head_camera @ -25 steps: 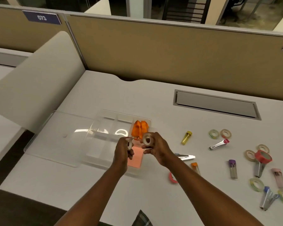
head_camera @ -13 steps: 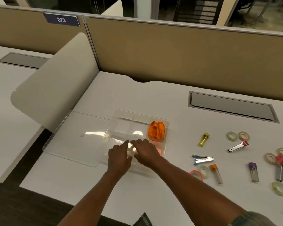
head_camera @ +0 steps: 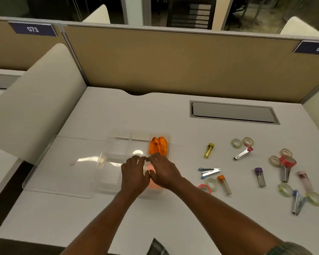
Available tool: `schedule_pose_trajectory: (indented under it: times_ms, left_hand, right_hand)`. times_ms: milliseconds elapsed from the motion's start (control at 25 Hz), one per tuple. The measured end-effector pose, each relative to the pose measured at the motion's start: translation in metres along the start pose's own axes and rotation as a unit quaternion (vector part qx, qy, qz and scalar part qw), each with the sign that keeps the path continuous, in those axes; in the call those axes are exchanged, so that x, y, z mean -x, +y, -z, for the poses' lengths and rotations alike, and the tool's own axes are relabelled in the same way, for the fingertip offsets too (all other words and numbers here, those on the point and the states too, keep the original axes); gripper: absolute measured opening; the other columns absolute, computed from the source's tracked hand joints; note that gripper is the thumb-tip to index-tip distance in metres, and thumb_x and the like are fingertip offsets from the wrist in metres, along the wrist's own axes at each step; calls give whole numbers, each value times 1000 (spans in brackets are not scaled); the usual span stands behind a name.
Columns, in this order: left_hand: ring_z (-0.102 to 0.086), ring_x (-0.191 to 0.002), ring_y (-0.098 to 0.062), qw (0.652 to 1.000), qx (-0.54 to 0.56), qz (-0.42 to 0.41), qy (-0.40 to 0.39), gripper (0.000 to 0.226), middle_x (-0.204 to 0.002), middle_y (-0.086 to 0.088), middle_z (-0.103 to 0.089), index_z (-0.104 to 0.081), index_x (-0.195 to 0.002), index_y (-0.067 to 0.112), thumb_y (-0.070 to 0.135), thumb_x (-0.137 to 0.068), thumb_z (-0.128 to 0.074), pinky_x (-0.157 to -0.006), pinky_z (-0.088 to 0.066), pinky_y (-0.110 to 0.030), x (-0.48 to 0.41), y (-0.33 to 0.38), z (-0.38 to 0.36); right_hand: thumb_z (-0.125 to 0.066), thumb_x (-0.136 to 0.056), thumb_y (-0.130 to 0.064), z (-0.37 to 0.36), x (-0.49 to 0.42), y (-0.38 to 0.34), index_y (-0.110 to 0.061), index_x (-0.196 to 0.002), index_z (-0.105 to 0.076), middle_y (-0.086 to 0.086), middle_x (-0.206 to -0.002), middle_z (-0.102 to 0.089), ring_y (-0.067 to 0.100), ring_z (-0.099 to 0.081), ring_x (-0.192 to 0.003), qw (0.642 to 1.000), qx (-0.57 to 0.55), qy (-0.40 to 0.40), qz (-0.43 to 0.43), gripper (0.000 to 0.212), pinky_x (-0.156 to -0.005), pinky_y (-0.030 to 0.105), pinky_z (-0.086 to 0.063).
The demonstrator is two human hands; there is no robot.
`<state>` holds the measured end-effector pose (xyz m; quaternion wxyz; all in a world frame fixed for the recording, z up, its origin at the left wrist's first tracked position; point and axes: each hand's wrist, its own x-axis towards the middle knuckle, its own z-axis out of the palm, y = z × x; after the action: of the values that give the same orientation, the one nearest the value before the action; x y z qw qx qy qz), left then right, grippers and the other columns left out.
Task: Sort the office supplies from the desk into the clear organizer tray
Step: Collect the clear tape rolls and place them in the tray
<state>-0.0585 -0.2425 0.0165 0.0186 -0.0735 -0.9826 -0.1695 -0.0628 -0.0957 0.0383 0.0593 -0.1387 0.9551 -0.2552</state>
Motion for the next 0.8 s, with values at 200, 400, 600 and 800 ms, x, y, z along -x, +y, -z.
schedule_pose_trajectory:
  times_ms: [200,400,600,800]
  left_hand:
    - [-61,-107,-32,998,23,-51,-19,50,-119,-9,-65,-62,-123,14,29,-77,-75,-89,-46,-45,-14,58,-12]
    - [-55,-119,-30,993,25,-108,-48,50,-128,-8,-59,-59,-130,17,32,-83,-70,-97,-41,-45,-20,125,-34]
    - [-50,-122,-26,981,9,-167,-94,52,-134,-5,-54,-54,-135,19,37,-87,-62,-98,-37,-39,-26,195,-59]
    - [-51,-122,-26,970,11,-208,-124,48,-132,-4,-55,-56,-133,19,34,-87,-63,-95,-38,-39,-32,260,-86]
  right_hand:
    - [-60,-93,-28,31,31,44,-24,-136,-52,2,-142,-50,24,-54,-122,998,-3,38,-51,44,-93,40,-52]
    - [-59,-93,-28,60,73,104,-21,-133,-54,-1,-138,-50,21,-57,-118,992,-1,67,-106,41,-89,37,-54]
    - [-60,-89,-26,87,116,167,-25,-130,-54,-5,-136,-49,19,-57,-116,980,-4,88,-179,42,-85,37,-53]
    - [-58,-89,-28,112,158,229,-24,-130,-55,-3,-134,-51,20,-56,-118,969,20,101,-225,42,-84,35,-54]
